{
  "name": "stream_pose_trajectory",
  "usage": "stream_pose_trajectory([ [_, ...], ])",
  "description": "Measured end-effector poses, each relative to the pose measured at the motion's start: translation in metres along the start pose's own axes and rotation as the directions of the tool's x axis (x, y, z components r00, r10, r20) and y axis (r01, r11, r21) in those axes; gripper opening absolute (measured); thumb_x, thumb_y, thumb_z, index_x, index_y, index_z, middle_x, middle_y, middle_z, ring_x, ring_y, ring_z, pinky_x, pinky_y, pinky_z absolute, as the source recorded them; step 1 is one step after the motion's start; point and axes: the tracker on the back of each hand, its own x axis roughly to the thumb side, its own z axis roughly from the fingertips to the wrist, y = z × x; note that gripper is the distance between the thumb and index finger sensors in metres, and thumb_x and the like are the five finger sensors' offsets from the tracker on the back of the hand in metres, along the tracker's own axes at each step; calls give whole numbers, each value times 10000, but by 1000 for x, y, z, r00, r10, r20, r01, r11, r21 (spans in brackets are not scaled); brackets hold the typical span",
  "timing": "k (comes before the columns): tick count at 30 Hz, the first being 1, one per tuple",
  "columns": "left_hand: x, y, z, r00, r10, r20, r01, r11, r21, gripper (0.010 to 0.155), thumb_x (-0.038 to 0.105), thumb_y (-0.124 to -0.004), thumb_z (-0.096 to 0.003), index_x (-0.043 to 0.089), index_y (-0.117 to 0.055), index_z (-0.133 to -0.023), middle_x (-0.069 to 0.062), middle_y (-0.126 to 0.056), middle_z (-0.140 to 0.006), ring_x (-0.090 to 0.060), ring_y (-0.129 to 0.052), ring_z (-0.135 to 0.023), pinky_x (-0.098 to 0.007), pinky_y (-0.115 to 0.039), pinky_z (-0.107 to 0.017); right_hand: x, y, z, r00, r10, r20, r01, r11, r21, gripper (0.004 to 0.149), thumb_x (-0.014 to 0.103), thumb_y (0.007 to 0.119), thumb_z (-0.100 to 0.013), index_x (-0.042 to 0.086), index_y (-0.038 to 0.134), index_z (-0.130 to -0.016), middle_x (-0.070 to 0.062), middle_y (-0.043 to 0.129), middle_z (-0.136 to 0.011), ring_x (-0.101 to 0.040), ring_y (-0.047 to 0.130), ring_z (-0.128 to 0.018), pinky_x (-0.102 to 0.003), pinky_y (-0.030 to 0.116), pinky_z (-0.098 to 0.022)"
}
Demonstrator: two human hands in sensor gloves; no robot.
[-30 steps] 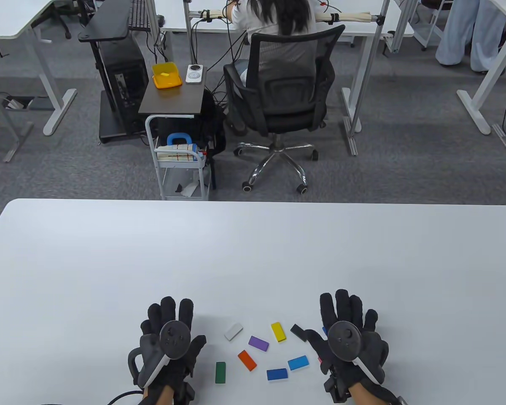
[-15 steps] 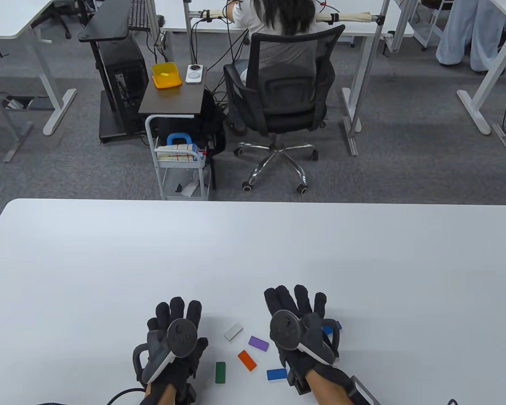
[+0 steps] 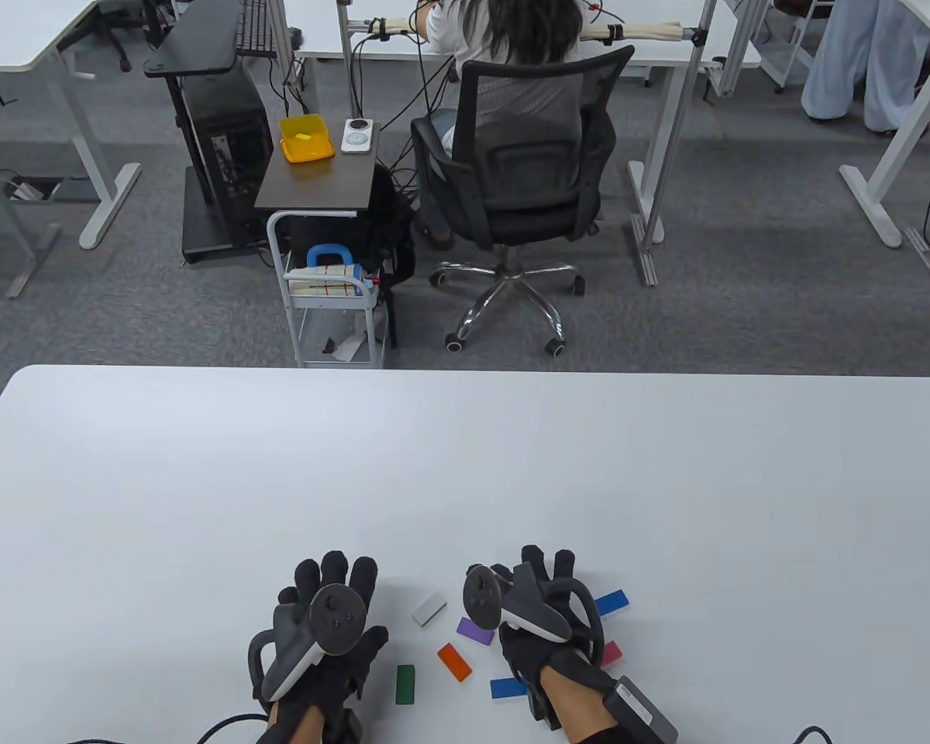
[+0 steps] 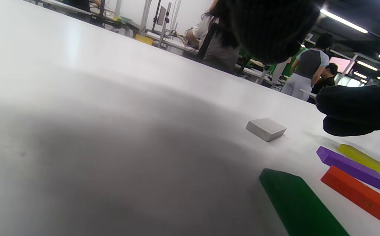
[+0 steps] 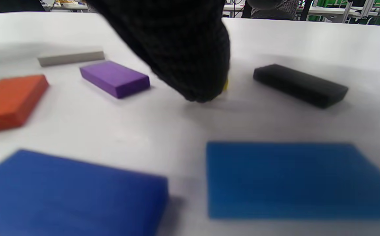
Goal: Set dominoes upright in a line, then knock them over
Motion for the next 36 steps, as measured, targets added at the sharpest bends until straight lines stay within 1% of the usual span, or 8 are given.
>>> stream_pose_trajectory([
  [6, -2, 1, -2, 1000, -10, -12, 10, 1000, -7, 833, 475, -799, -407, 396, -268, -1044, -67, -205, -1215, -459, -178, -1090, -652, -293, -807, -2, 2, -3, 1000, -13, -22, 13, 1000, -6, 847, 138, 913, -399, 343, 404, -1044, 16, 647, -1081, -483, 426, -1057, -783, 229, -674],
  [12, -1, -2, -2, 1000, -10, -10, 10, 1000, -30, 833, 480, -800, -406, 394, -274, -1046, -66, -220, -1218, -459, -184, -1091, -655, -291, -805, -1, 0, -1, 1000, 5, -29, -6, 999, -54, 874, 164, 942, -387, 340, 397, -1047, 33, 734, -1029, -389, 587, -1040, -770, 253, -700],
  [17, 0, 0, 0, 1000, 1, -2, -1, 1000, -11, 787, 491, -793, -410, 419, -333, -1044, -60, -244, -1222, -457, -199, -1097, -653, -303, -809, 1, 1, 2, 1000, 21, -11, -22, 997, -70, 890, 182, 945, -392, 342, 371, -1053, -38, 677, -1056, -382, 642, -1002, -775, 210, -703],
  [20, 0, 5, 2, 999, -35, -14, 35, 999, 29, 787, 510, -793, -405, 429, -341, -1044, -65, -253, -1225, -458, -204, -1101, -656, -303, -809, 3, 1, 5, 996, 80, -36, -84, 990, -110, 902, 232, 954, -390, 336, 354, -1055, -88, 648, -1054, -407, 765, -952, -754, 227, -726],
  [23, 1, 7, 4, 999, -30, -13, 31, 997, 65, 784, 525, -795, -400, 437, -355, -1043, -63, -262, -1228, -458, -212, -1103, -656, -306, -810, 8, 1, 5, 992, 123, -42, -128, 981, -143, 847, 251, 971, -377, 339, 457, -1044, -87, 629, -1044, -383, 804, -927, -749, 244, -735],
  [28, 3, 4, 4, 999, -40, -6, 41, 998, 47, 786, 530, -794, -397, 433, -357, -1044, -66, -261, -1226, -459, -211, -1101, -656, -308, -808, 11, 2, 6, 989, 143, -37, -147, 975, -167, 585, 233, 981, -368, 271, 787, -919, -79, 613, -1031, -297, 856, -878, -695, 265, -751],
  [31, 4, 4, 4, 999, -43, -2, 43, 998, 46, 788, 532, -795, -396, 429, -359, -1044, -62, -263, -1226, -457, -214, -1102, -652, -312, -810, 10, 1, 7, 993, 115, -21, -117, 977, -180, 553, 220, 989, -361, 245, 825, -888, -83, 622, -1026, -265, 902, -838, -566, 291, -791],
  [36, 2, 6, 3, 1000, -29, -8, 29, 999, 45, 799, 532, -797, -395, 418, -350, -1047, -64, -259, -1226, -456, -213, -1102, -652, -313, -810, 5, -17, 14, 998, 60, -14, -61, 974, -220, 576, 222, 1005, -338, 219, 830, -887, -92, 642, -1020, -275, 908, -841, -538, 311, -788],
])
